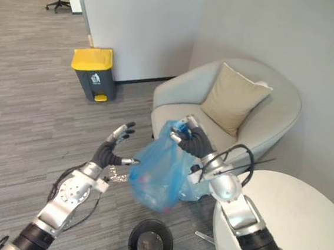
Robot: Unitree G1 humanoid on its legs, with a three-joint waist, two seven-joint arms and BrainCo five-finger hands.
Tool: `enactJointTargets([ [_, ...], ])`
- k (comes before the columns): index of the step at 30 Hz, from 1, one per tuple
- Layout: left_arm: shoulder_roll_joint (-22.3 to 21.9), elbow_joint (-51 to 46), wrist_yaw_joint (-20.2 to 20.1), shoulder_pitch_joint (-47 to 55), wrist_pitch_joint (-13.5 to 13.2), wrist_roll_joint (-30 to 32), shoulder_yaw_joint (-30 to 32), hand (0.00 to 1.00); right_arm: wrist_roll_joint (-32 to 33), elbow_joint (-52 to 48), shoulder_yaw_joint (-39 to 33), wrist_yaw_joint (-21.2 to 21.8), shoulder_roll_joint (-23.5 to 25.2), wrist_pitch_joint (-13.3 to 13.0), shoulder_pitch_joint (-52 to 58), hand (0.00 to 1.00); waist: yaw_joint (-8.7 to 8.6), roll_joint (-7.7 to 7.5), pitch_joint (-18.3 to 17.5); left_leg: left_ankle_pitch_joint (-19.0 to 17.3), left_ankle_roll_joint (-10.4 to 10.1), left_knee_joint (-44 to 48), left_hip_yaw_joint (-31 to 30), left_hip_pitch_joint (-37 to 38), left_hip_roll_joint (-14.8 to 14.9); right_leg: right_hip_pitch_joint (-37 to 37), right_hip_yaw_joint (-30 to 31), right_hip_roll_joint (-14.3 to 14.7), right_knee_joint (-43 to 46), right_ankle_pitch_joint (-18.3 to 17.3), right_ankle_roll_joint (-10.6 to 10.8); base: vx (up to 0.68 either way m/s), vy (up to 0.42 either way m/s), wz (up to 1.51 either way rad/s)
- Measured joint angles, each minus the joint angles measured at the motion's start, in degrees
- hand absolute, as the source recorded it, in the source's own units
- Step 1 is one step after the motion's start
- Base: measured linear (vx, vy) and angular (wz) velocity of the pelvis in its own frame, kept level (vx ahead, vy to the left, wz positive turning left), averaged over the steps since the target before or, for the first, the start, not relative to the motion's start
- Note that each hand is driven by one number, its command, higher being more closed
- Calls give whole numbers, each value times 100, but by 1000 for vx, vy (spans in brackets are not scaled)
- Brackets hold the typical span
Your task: Gather rubbish on tea table into small bin, then transfer packed bag to large trash can.
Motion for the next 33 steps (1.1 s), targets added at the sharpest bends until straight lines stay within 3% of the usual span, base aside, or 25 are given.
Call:
enactJointTargets([
  [8,189,359,-545,-207,-53,-109,-845,0,30,71,450,146,-197,-1,-675,100,-43,-17,-13,3,-4,-2,43,-46,40,-6,59,1,-148,107,-24,6,-1,-3],
  [15,-74,693,-573,-211,-50,297,-990,0,120,-8,563,207,-45,-1,-847,100,-68,-38,-27,12,-4,-2,111,-8,24,-23,149,46,-124,134,-28,-8,-2,-7],
  [27,-1014,1102,79,-142,133,1340,-621,0,514,-37,647,367,949,1,-845,100,-7,-129,-113,22,-5,-7,266,46,-4,-88,333,38,-73,108,44,-17,4,-7],
  [33,-1392,1294,414,-37,327,1752,-589,0,566,-34,1119,381,1494,19,-750,100,29,-175,-196,23,-4,-7,231,53,-6,-88,312,34,-23,103,46,4,-1,1],
])
